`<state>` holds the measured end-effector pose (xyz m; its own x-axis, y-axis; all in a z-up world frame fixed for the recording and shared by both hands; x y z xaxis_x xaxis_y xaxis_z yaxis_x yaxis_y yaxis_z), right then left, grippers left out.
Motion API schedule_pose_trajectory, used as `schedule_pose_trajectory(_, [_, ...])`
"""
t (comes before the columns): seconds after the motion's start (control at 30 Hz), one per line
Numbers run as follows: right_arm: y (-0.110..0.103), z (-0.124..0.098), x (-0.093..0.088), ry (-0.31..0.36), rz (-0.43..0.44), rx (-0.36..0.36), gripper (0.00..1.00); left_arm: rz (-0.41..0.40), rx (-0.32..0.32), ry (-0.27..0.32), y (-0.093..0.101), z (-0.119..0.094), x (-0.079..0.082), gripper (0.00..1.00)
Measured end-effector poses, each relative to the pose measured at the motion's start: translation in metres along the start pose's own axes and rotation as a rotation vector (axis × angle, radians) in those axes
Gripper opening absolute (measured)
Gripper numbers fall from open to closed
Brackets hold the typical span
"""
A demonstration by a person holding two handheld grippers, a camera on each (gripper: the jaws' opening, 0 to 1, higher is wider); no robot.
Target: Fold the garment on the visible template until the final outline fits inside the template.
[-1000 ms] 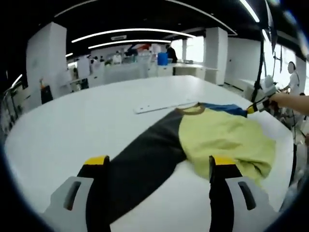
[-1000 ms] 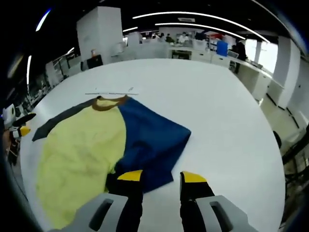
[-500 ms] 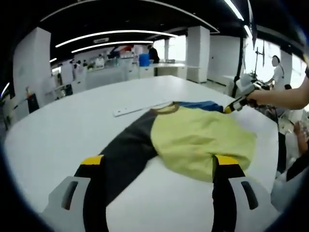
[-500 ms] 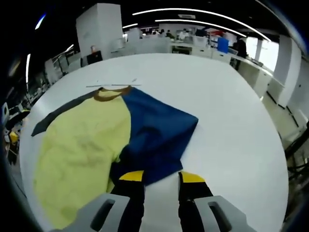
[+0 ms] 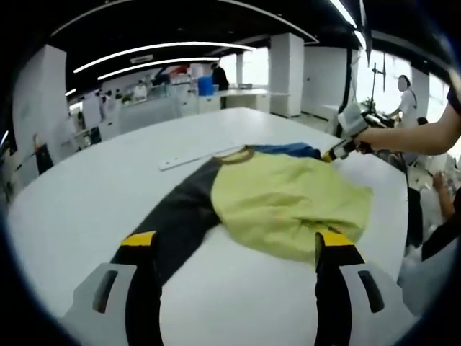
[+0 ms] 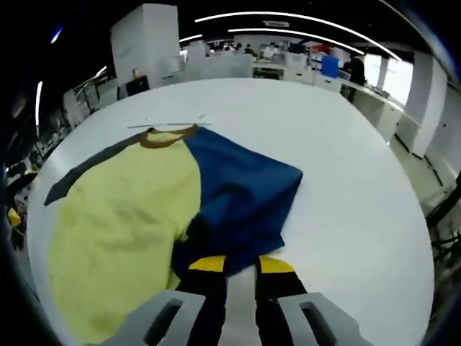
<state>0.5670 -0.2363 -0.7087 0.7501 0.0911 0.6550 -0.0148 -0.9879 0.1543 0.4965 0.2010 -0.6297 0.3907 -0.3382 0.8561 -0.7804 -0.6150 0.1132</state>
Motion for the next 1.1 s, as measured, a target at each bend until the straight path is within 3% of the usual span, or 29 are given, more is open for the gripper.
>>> schedule_pose_trajectory(0.1, [-0.001, 0.0, 0.0, 0.006, 0.021, 0.003, 0.0, 0.014, 0.001, -0.009, 0.002, -0.002, 0.0, 0.85])
schedule_pose_trajectory(0.43, [0.01, -0.011, 0.007, 0.032, 0.036, 0.006, 0.0, 0.016, 0.0, -0.016, 0.005, -0.006, -0.001, 0.85])
schedule_pose_trajectory(1.1, [0.063, -0.033, 0.005, 0.01, 0.023, -0.085, 0.0, 0.002, -0.029, -0.012, 0.015, -0.008, -0.006, 0.87])
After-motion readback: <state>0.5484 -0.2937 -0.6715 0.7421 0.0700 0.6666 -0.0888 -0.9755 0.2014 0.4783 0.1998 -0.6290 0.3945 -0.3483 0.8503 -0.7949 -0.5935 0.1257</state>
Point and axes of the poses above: the point that each gripper's makers call its tool centre point, and the gripper's own axes: z roughly forward along the fingers, y roughly to its right, x roughly out of its top, the point moved 8 cm from there along -z, roughly backward along the fingers, and after that the axes turned 15 degrees about -x, right-handed, at the moved point
